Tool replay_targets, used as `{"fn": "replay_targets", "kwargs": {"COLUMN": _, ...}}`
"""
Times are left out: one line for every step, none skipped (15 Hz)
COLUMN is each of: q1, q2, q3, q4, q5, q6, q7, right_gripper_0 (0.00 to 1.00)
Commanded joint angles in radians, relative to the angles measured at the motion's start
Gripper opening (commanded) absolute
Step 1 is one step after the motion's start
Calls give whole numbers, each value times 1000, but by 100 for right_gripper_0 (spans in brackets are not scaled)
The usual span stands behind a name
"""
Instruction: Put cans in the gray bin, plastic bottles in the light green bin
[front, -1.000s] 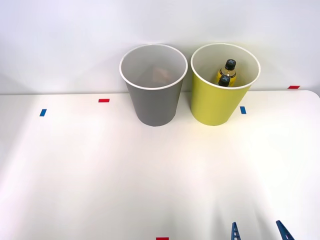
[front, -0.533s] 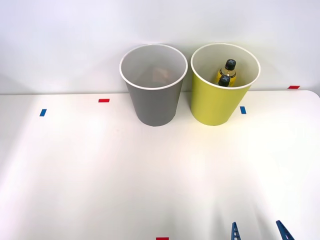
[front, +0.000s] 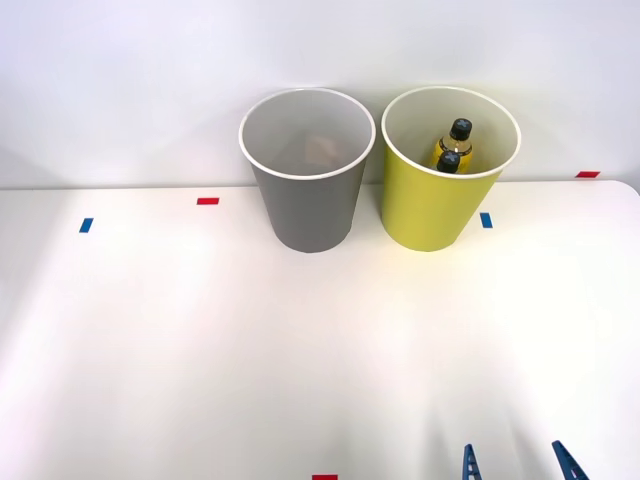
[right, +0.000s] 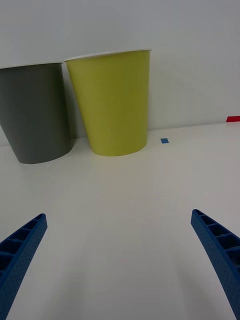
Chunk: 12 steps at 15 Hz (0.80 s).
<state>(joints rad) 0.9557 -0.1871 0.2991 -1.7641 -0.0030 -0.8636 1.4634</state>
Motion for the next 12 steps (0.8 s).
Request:
{"fn": "replay_targets", "kwargs": {"q1": 0, "q2": 0, "q3": 0, "q4": 0, "q5": 0, "q6": 0, "q7": 0, "right_gripper_0": 100}}
{"fn": "replay_targets", "kwargs": {"q1": 0, "q2": 0, "q3": 0, "q4": 0, "q5": 0, "q6": 0, "q7": 0, "right_gripper_0": 100}}
{"fn": "replay_targets", "kwargs": {"q1": 0, "q2": 0, "q3": 0, "q4": 0, "q5": 0, "q6": 0, "q7": 0, "right_gripper_0": 100}}
{"fn": "replay_targets", "kwargs": {"q1": 0, "q2": 0, "q3": 0, "q4": 0, "q5": 0, "q6": 0, "q7": 0, "right_gripper_0": 100}}
{"fn": "replay_targets", "kwargs": {"q1": 0, "q2": 0, "q3": 0, "q4": 0, "q5": 0, "q6": 0, "q7": 0, "right_gripper_0": 100}}
{"fn": "replay_targets", "kwargs": {"q1": 0, "q2": 0, "q3": 0, "q4": 0, "q5": 0, "q6": 0, "q7": 0, "right_gripper_0": 100}}
{"fn": "replay_targets", "kwargs": {"q1": 0, "q2": 0, "q3": 0, "q4": 0, "q5": 0, "q6": 0, "q7": 0, "right_gripper_0": 100}}
{"fn": "replay_targets", "kwargs": {"q1": 0, "q2": 0, "q3": 0, "q4": 0, "q5": 0, "q6": 0, "q7": 0, "right_gripper_0": 100}}
{"fn": "replay_targets", "kwargs": {"q1": 0, "q2": 0, "q3": 0, "q4": 0, "q5": 0, "q6": 0, "q7": 0, "right_gripper_0": 100}}
{"fn": "replay_targets", "kwargs": {"q1": 0, "q2": 0, "q3": 0, "q4": 0, "q5": 0, "q6": 0, "q7": 0, "right_gripper_0": 100}}
{"fn": "replay_targets", "kwargs": {"q1": 0, "q2": 0, "q3": 0, "q4": 0, "q5": 0, "q6": 0, "q7": 0, "right_gripper_0": 100}}
{"fn": "replay_targets", "kwargs": {"q1": 0, "q2": 0, "q3": 0, "q4": 0, "q5": 0, "q6": 0, "q7": 0, "right_gripper_0": 100}}
